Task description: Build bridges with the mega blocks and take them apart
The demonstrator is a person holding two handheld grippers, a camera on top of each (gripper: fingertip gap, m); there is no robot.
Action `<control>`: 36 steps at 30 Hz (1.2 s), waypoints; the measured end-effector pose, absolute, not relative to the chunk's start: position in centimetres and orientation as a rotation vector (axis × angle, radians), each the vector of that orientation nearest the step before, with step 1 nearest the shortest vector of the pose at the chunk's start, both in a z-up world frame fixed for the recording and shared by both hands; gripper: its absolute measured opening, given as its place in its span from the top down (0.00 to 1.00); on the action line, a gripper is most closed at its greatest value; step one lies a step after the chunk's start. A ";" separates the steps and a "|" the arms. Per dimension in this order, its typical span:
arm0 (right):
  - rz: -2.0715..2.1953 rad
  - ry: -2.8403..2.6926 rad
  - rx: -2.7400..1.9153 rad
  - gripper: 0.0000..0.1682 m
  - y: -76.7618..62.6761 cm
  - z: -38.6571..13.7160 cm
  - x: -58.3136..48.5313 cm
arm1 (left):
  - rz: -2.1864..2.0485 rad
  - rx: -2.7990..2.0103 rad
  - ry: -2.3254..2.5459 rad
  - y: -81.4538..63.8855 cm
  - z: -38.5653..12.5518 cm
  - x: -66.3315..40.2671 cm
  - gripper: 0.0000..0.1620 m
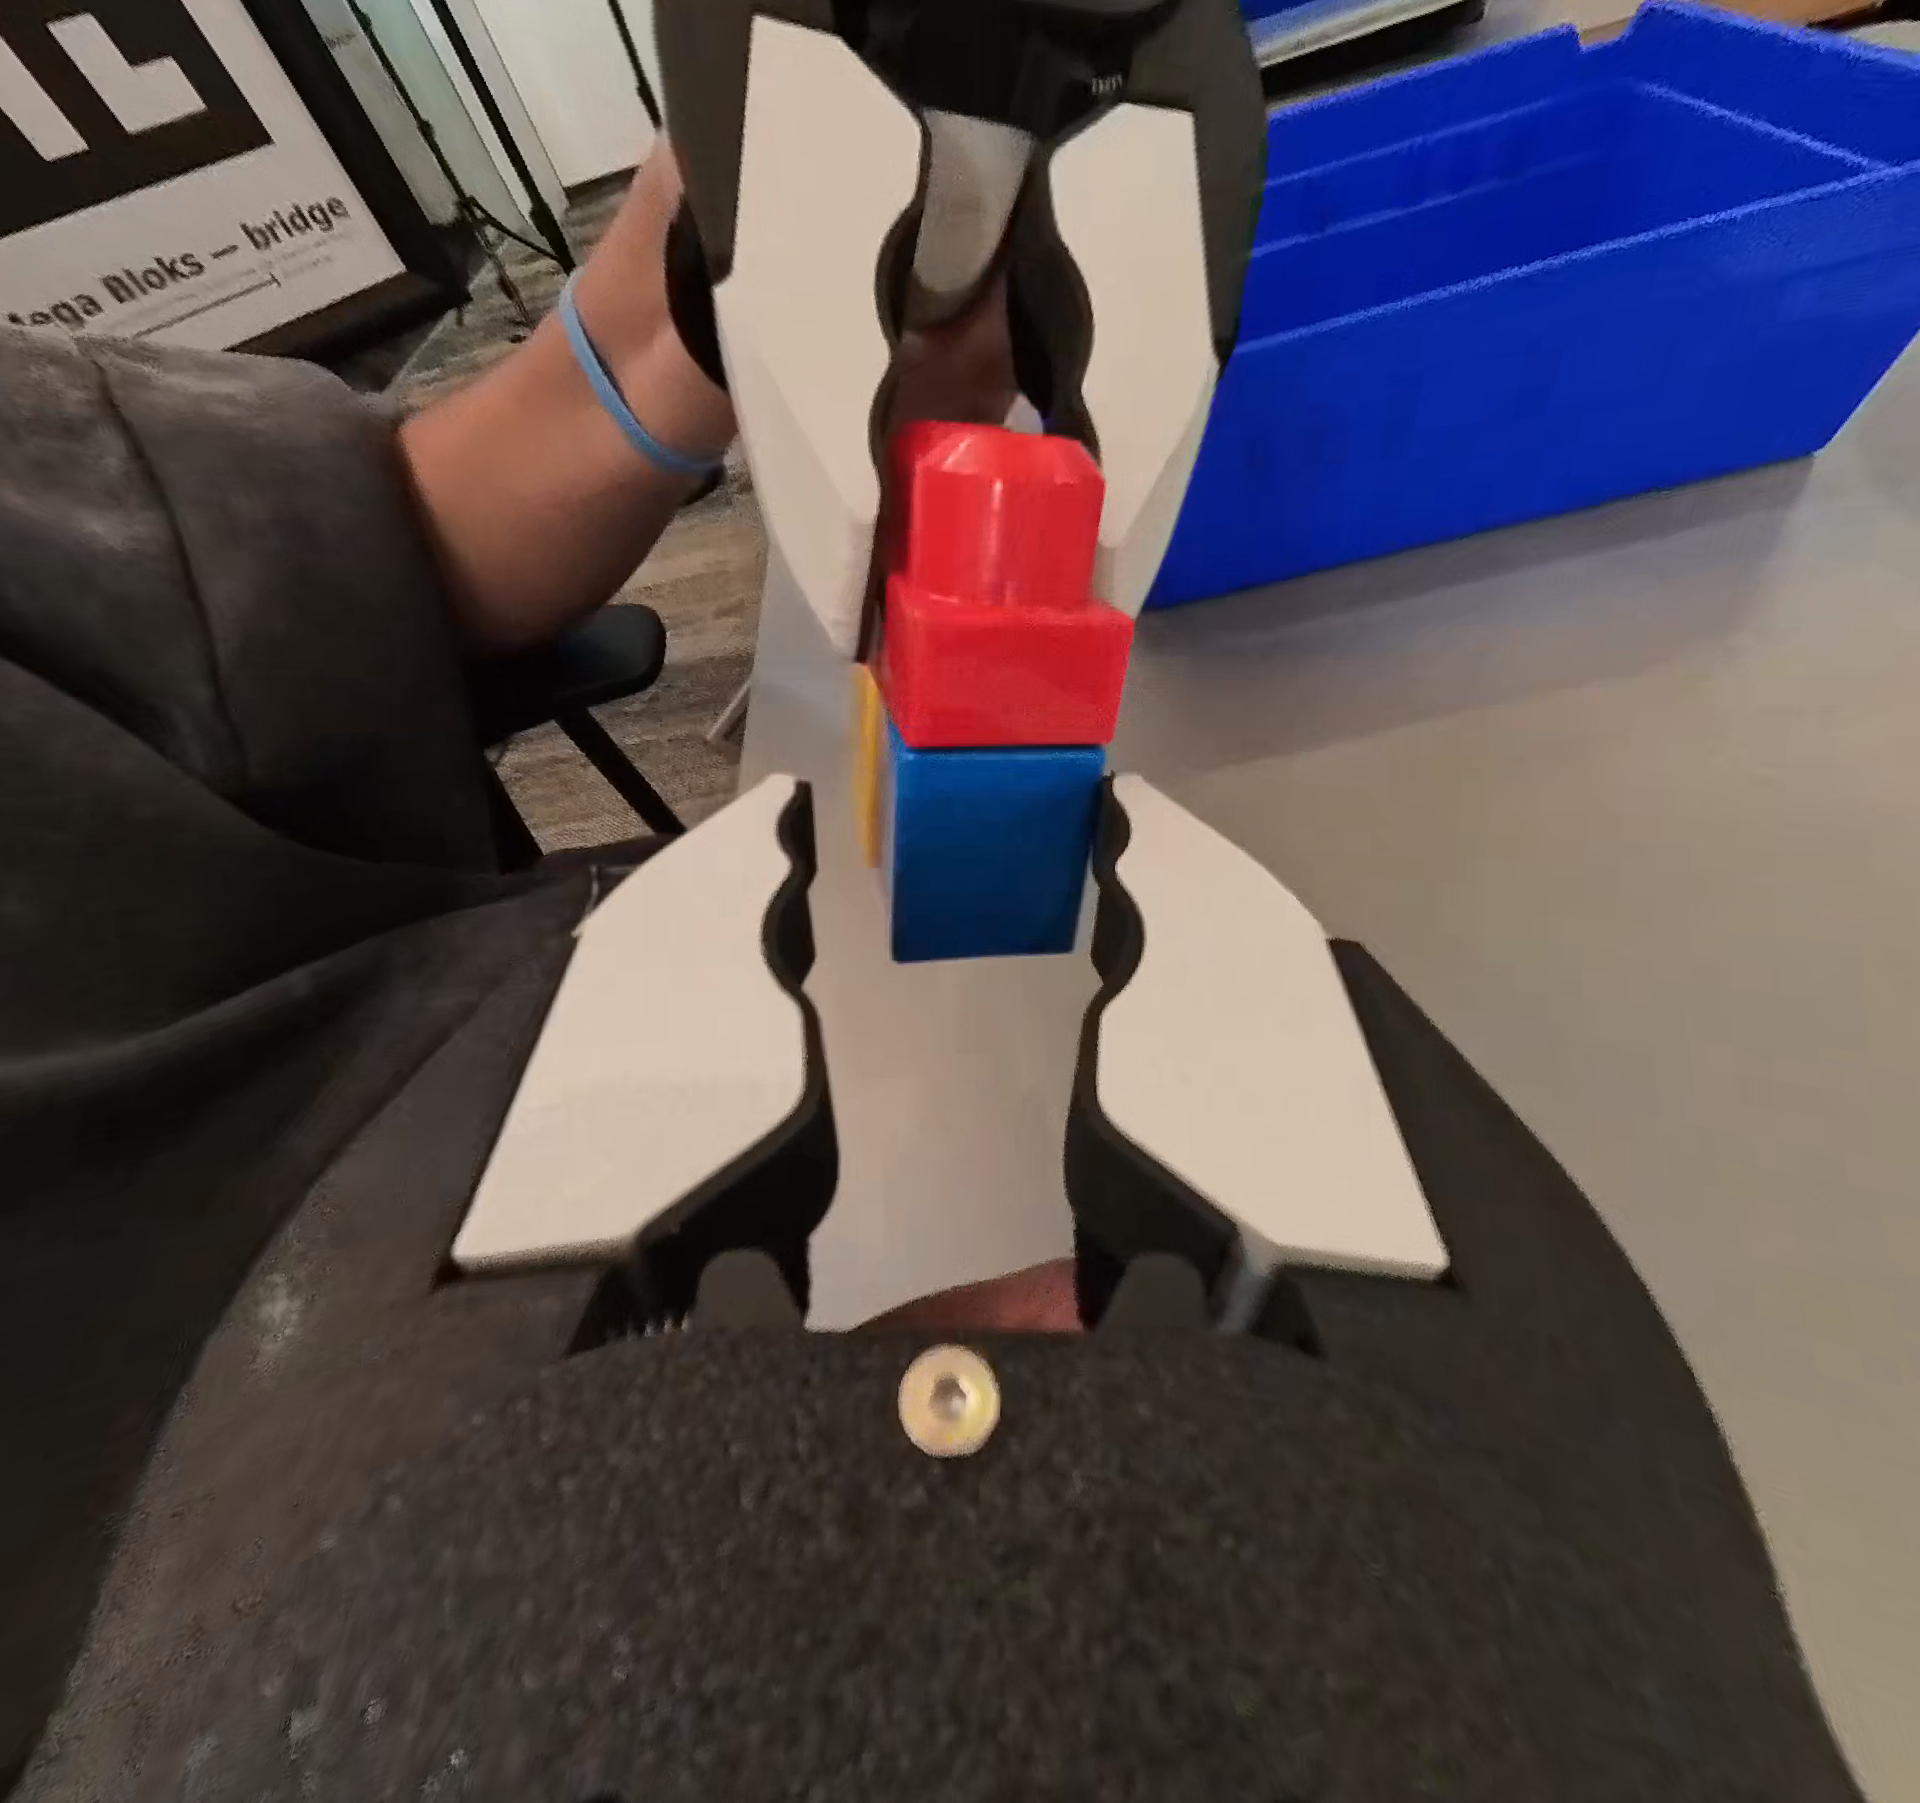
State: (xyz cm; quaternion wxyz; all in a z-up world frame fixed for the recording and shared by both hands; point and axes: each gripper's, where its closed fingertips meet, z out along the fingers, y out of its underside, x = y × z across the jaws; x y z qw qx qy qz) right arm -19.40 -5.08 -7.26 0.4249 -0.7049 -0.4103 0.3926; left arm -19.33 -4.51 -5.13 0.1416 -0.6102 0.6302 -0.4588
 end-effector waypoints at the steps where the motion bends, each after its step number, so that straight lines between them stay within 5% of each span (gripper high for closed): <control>1: 0.969 -1.025 -1.769 0.74 -5.0 -7.6 -19.3 | -1.322 -1.761 1.834 -4.7 -5.4 -19.1 0.79; 12: 1.015 -1.022 -1.797 0.78 -4.5 -9.2 -18.5 | -1.259 -1.631 1.797 -4.3 -5.3 -17.6 0.79; 15: 0.934 -1.055 -1.918 0.78 -4.2 -12.9 -17.7 | -1.435 -1.539 1.641 -3.4 -1.6 -18.3 0.79; 24: 0.868 -0.968 -1.926 0.78 -3.6 -11.4 -15.2 | -1.217 -1.564 1.651 -2.5 -0.2 -20.7 0.79; 32: 0.180 -0.359 -1.926 0.78 -1.1 1.4 5.5 | -1.145 -1.768 1.500 -0.7 -3.0 -17.9 0.79; 36: 0.074 -0.119 -2.307 0.78 0.8 -2.1 15.6 | -1.237 -1.778 1.503 -1.1 -3.3 -17.2 0.79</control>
